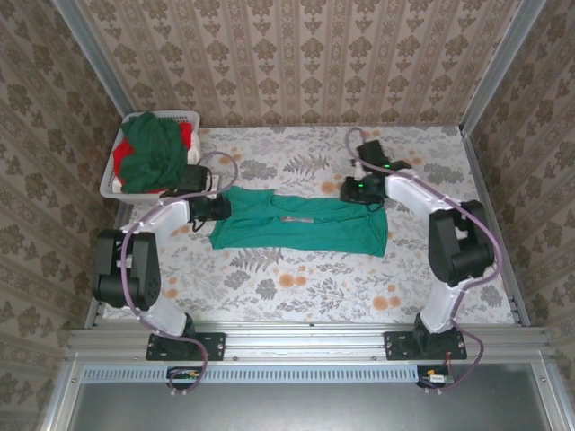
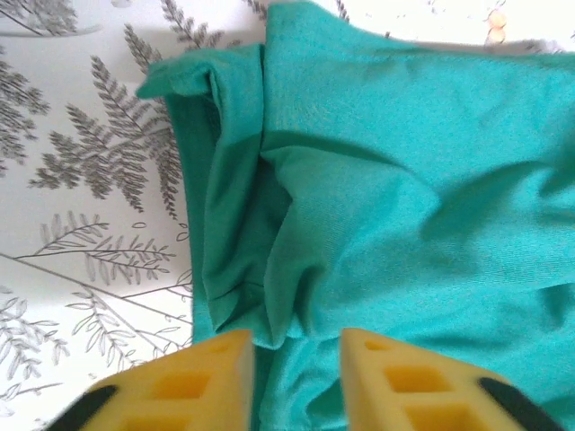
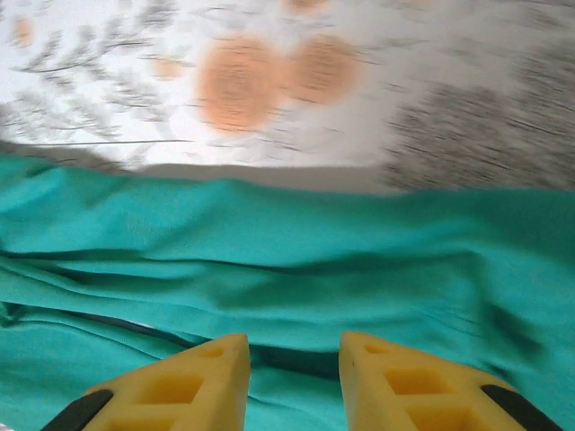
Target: Fold and stack the t-shirts
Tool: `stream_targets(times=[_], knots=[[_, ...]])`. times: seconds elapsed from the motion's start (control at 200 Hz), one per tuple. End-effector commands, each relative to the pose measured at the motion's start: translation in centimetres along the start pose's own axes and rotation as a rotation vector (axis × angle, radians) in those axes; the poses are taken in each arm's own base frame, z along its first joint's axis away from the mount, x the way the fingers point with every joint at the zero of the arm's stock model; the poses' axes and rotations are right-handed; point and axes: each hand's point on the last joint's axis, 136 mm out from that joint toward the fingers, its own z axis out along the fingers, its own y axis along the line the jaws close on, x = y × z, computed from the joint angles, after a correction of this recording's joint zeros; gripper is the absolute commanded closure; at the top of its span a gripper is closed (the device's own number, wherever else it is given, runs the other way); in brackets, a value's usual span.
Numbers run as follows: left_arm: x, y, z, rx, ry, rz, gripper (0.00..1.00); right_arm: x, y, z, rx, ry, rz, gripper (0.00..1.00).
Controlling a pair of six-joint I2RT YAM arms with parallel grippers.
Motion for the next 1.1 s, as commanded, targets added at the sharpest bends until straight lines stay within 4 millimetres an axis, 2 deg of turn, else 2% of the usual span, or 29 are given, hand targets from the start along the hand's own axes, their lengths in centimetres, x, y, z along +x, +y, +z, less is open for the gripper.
stream_targets(times=[0.0, 0.065, 0.155, 0.38, 0.505, 0.58, 0.66, 0.79, 0.88, 1.03, 1.07, 1.095], knots=[[-0.8, 0.4, -2.2, -0.033, -0.04, 0.002, 0.56, 0.8, 0.7, 2.6, 0.112, 0.053, -0.031, 0.67], [-1.7, 0.1, -2.9, -0.027, -0.076, 0.022, 0.51, 1.6, 1.6, 4.1, 0.129, 0.088, -0.063, 0.68], [-3.1, -0.8, -2.7, 0.01, -0.114, 0.052, 0.38, 2.9, 1.4, 5.6, 0.167, 0.123, -0.075, 0.68], [-4.6, -2.9, 0.8, 0.091, -0.065, 0.078, 0.4, 5.4, 0.8, 6.6, 0.182, 0.151, -0.09, 0.69], [-4.0, -3.6, 3.2, 0.088, 0.007, 0.117, 0.4, 6.0, 1.4, 6.1, 0.186, 0.138, -0.139, 0.68], [-2.9, -3.6, 4.4, 0.087, 0.065, 0.119, 0.43, 6.3, 1.3, 6.1, 0.192, 0.145, -0.151, 0.68], [-1.2, -3.7, 4.8, 0.101, 0.109, 0.128, 0.46, 6.6, 0.8, 6.1, 0.212, 0.15, -0.161, 0.67], [1.5, -3.3, 4.0, 0.094, 0.145, 0.137, 0.8, 6.2, 0.8, 5.2, 0.217, 0.13, -0.169, 0.62], [2.0, -3.1, 2.8, 0.091, 0.141, 0.136, 0.89, 5.5, 1.0, 4.3, 0.217, 0.098, -0.17, 0.59], [0.3, -3.7, -0.5, 0.072, 0.099, 0.165, 0.87, 4.6, 0.3, 3.7, 0.238, 0.092, -0.172, 0.55], [-0.4, -4.0, -1.3, 0.073, 0.075, 0.176, 0.8, 4.7, 0.0, 3.6, 0.248, 0.099, -0.163, 0.55], [-0.7, -3.9, -1.7, 0.065, 0.062, 0.181, 0.7, 4.8, -0.1, 3.5, 0.246, 0.098, -0.161, 0.55]])
